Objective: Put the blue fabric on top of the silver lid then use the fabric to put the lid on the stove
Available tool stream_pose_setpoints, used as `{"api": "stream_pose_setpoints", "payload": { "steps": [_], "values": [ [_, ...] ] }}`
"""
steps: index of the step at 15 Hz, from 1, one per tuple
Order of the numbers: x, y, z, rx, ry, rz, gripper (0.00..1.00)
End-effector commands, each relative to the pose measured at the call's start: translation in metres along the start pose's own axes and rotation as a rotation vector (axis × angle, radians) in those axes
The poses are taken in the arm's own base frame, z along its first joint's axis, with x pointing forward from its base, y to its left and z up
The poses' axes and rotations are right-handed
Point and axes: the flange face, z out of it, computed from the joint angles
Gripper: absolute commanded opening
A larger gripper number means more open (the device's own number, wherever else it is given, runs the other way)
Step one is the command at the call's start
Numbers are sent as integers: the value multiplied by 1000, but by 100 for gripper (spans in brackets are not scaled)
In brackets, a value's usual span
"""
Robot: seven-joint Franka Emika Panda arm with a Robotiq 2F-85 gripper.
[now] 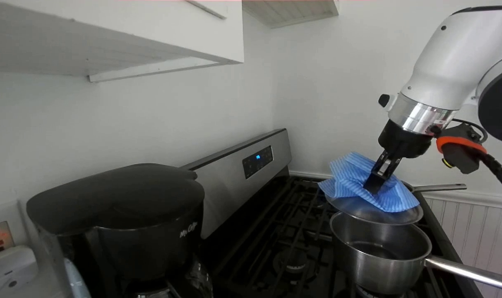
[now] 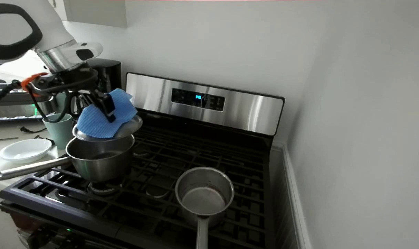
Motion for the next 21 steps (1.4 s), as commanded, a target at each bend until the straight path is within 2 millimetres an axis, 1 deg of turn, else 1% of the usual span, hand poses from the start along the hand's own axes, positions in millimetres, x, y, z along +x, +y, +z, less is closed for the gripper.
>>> {"api": "stream_pose_setpoints", "payload": {
  "steps": [1,6,7,9,11,14,16,18,19,21],
  "values": [
    [-1,0,1,1,-4,-1,9],
    [-3,-1,6,4,-18,-3,9],
    [-3,-1,6,4,-18,-3,2],
    [21,8,7,-17,-17,31,2],
    [48,24,7,-30,-7,90,2],
    [97,48,10,-58,-3,173,2],
    [126,61,22,-83,-15,203,2],
    [150,72,41,-106,-43,209,2],
    [160,77,46,-118,-57,208,2],
    [172,89,69,-115,-92,202,2]
  ]
}}
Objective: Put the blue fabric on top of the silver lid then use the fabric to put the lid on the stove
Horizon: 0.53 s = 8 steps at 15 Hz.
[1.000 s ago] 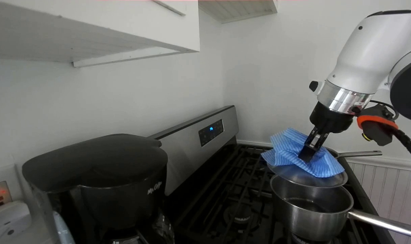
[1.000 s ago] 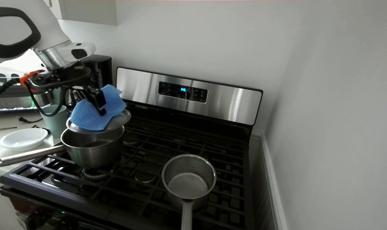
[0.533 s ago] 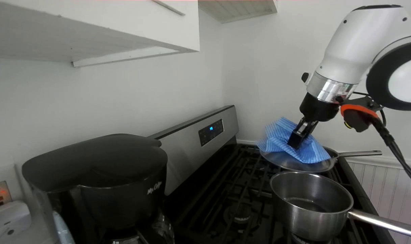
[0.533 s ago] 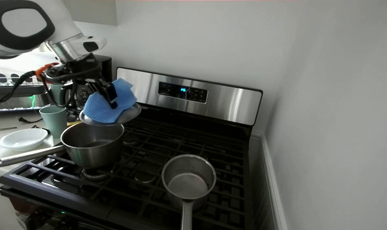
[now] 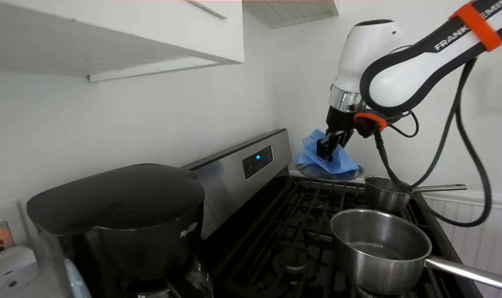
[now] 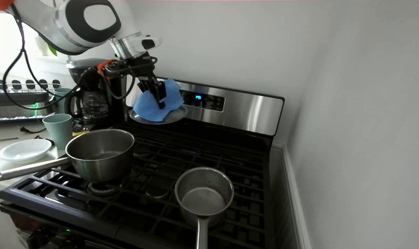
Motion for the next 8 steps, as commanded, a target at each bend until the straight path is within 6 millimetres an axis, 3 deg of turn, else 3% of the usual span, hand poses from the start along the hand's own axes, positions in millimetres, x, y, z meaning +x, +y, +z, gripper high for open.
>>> {"api": "stream_pose_setpoints", "payload": {
  "steps": [1,4,8],
  "values": [
    [39,10,39,-30,-55,-1,2],
    [46,21,69,-10,-73,-7,2],
    [39,32,97,57,-109,-12,2]
  ]
}}
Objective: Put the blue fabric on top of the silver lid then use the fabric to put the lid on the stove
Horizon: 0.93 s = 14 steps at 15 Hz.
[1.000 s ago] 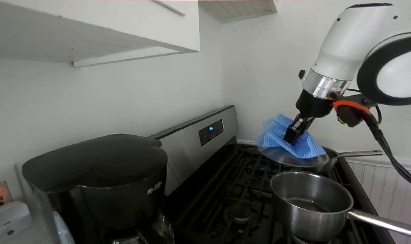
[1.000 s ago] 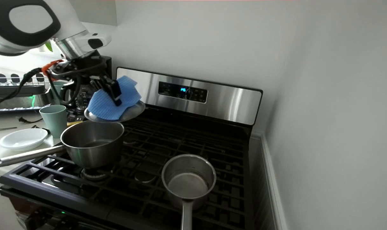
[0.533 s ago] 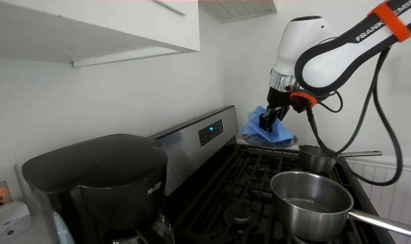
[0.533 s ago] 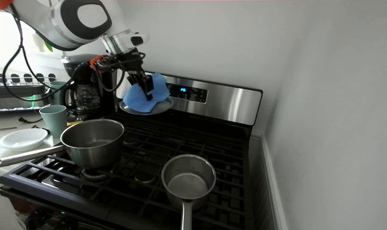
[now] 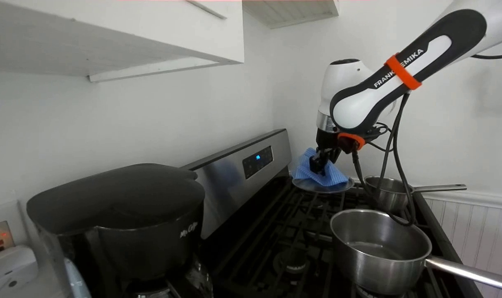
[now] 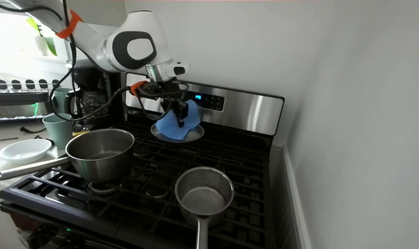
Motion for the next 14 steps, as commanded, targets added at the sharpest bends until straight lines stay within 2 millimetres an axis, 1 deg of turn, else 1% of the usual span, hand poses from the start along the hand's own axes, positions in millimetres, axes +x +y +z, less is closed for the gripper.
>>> {"api": "stream_pose_setpoints", "payload": {
  "steps": [1,3,6,9,14],
  "values": [
    [3,7,15,66,-17,-10,2],
    [-2,10,26,103,-19,-15,2],
    [-9,12,38,149,-28,-21,2],
    [-14,13,52,145,-29,-14,2],
    [-15,7,74,126,-11,17,2]
  ]
}}
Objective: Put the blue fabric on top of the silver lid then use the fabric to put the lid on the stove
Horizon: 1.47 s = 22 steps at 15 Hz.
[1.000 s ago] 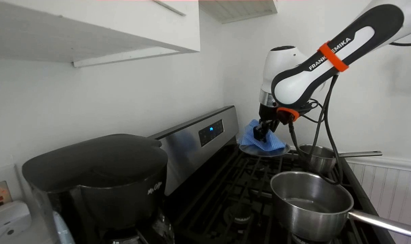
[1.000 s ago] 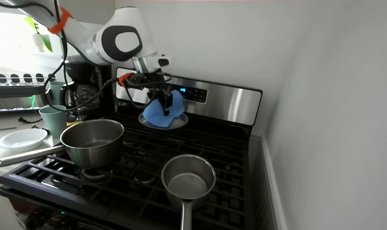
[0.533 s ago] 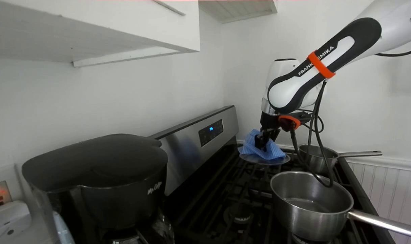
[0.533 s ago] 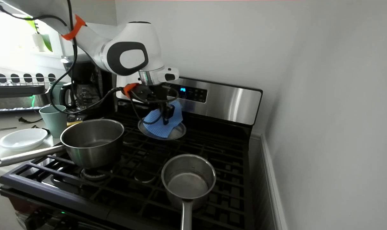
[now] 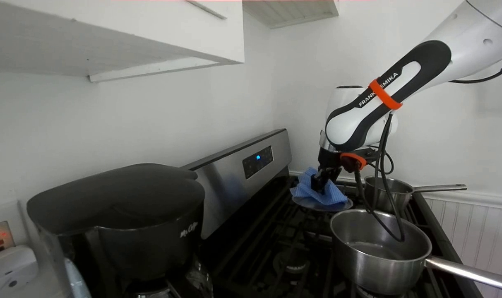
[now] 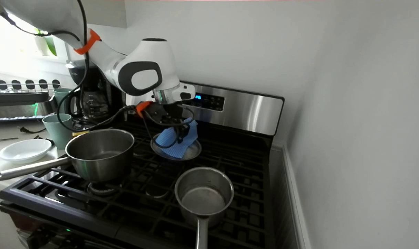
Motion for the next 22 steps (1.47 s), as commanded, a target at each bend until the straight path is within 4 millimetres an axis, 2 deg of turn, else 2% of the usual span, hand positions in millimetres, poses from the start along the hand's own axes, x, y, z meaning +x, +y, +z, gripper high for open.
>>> {"api": "stream_pose_setpoints", "payload": {
  "steps": [1,8,18,19,20,21,22],
  "values": [
    [0,-1,14,1,27,36,2],
    [-2,-7,34,-20,25,44,2],
    [-3,-6,59,-70,68,51,2],
    [-3,-6,59,-73,66,52,11],
    [-3,-6,58,-75,63,53,36],
    [-2,-6,56,-77,63,54,36],
    [-1,-6,54,-78,61,55,40]
  ]
}}
